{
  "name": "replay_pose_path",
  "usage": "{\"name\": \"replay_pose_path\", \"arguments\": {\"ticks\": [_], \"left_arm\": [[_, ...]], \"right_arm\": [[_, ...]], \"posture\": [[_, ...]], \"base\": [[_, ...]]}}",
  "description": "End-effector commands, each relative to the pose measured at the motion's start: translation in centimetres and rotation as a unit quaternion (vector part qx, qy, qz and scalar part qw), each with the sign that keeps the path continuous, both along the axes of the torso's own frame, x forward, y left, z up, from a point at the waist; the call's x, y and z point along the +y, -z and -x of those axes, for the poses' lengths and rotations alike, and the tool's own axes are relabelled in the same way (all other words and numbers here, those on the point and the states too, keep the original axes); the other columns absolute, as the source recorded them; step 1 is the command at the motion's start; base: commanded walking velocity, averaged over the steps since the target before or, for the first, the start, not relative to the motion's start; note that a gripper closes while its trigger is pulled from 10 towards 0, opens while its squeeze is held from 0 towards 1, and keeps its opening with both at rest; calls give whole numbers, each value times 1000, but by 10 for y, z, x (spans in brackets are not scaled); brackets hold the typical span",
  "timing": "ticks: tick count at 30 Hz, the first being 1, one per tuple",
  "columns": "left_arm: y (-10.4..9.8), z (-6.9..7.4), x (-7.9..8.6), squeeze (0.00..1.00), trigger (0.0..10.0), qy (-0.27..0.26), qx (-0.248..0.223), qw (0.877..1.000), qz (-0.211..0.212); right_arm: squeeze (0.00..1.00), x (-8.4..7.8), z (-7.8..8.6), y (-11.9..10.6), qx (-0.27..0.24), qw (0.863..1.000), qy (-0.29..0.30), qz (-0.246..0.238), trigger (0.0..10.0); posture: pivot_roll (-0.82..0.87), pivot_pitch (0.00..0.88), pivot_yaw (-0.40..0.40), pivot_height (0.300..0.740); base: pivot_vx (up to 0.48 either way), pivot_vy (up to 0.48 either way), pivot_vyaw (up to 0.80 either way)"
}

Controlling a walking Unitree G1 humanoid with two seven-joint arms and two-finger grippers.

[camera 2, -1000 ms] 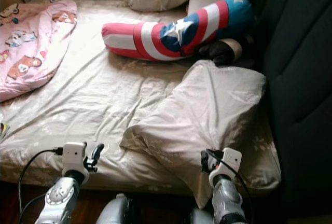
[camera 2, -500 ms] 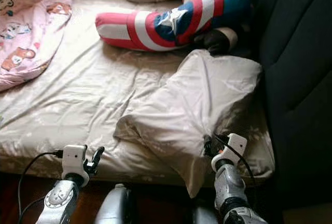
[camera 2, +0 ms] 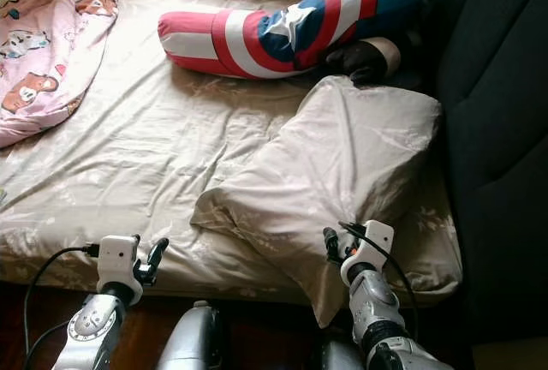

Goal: Clean up the room

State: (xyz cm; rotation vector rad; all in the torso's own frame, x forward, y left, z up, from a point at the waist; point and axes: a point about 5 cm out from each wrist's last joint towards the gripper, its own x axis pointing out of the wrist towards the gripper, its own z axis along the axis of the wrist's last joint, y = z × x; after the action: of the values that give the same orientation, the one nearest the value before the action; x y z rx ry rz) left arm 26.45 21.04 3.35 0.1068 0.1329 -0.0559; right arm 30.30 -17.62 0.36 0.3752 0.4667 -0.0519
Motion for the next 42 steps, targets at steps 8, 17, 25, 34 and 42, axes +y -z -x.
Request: {"name": "replay_pose_path", "arguments": {"ticks": [8, 17, 25, 34, 42], "left_arm": [[-7, 15, 2, 0, 10000, 23, 6, 1000, -15], [-18, 28, 2, 0, 10000, 35, -3, 999, -31], [-23, 36, -1, 0, 10000, 46, 2, 998, -38], [-25, 41, -4, 0, 10000, 48, 18, 998, -44], [-24, 39, -9, 0, 10000, 54, 23, 997, -46]], "right_arm": [[0, 13, 30, 34, 133, 991, -20, 27, 10000], [0, 29, 33, 37, 127, 991, -32, 7, 0], [0, 36, 38, 41, 132, 991, -36, 2, 0], [0, 32, 42, 44, 134, 991, -24, 13, 0], [0, 30, 44, 45, 135, 991, -18, 17, 0]], "posture": [[210, 280, 93, 652], [234, 319, 106, 652], [231, 348, 109, 652], [223, 357, 101, 652], [214, 353, 94, 652]], "base": [[0, 0, 0], [0, 0, 0], [0, 0, 0], [0, 0, 0], [0, 0, 0]]}}
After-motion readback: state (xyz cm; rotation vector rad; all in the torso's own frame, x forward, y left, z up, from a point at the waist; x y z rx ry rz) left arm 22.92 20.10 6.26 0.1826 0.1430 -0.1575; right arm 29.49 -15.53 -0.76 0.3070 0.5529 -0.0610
